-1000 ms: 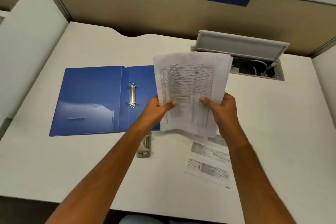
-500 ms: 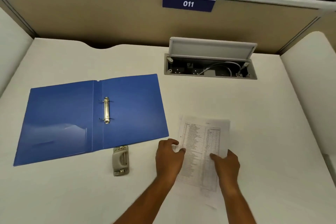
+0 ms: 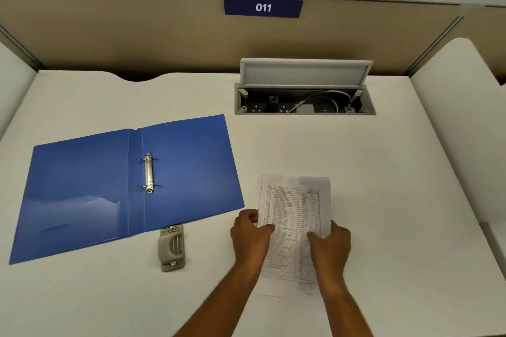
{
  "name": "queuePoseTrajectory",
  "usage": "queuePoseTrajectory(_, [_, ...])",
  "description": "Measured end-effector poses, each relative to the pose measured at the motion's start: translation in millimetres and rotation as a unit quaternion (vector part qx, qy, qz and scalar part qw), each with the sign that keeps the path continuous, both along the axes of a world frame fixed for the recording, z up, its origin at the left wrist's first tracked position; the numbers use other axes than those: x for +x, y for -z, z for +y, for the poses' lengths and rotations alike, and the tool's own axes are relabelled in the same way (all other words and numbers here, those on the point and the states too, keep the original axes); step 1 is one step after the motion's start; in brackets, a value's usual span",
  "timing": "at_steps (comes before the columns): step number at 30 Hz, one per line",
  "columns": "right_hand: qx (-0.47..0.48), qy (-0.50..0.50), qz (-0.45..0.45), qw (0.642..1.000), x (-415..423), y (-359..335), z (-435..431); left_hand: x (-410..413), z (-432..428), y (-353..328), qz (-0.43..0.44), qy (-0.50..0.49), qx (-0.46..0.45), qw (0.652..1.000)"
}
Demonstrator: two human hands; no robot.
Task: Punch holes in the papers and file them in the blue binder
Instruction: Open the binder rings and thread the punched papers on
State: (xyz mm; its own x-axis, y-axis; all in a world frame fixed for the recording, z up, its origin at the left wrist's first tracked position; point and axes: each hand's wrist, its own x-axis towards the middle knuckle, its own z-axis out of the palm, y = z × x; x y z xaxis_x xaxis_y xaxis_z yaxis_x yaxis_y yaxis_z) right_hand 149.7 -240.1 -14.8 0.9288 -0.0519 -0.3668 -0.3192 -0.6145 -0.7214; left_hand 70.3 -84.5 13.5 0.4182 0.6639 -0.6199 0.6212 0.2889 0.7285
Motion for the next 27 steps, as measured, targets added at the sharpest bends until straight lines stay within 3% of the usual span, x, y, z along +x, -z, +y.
queuePoseTrajectory(7, [0.023, -0.012, 0.006, 1.000, 6.1, 9.6, -6.5, 3.0, 4.8, 4.8, -0.051, -0.002, -0.044, 0.998])
queuePoseTrajectory(13, [0.054, -0.008, 0.026, 0.998, 11.1, 17.6, -14.2, 2.7, 8.1, -5.4, -0.058, 0.021, 0.002, 0.998])
queuePoseTrajectory(17, [0.060, -0.020, -0.017, 0.998, 13.6, -1.3, -17.3, -0.3, 18.9, -17.8, -0.107, 0.036, -0.052, 0.992])
queuePoseTrajectory(22, [0.247, -0.001, 0.093, 0.965, 23.6, -45.6, -15.1, -10.3, 49.1, -29.6, -0.171, 0.048, -0.121, 0.977])
queuePoseTrajectory(27, [0.366, -0.103, 0.210, 0.901, 28.2, -77.1, 1.9, -24.8, 82.0, -47.7, -0.213, 0.089, -0.104, 0.967])
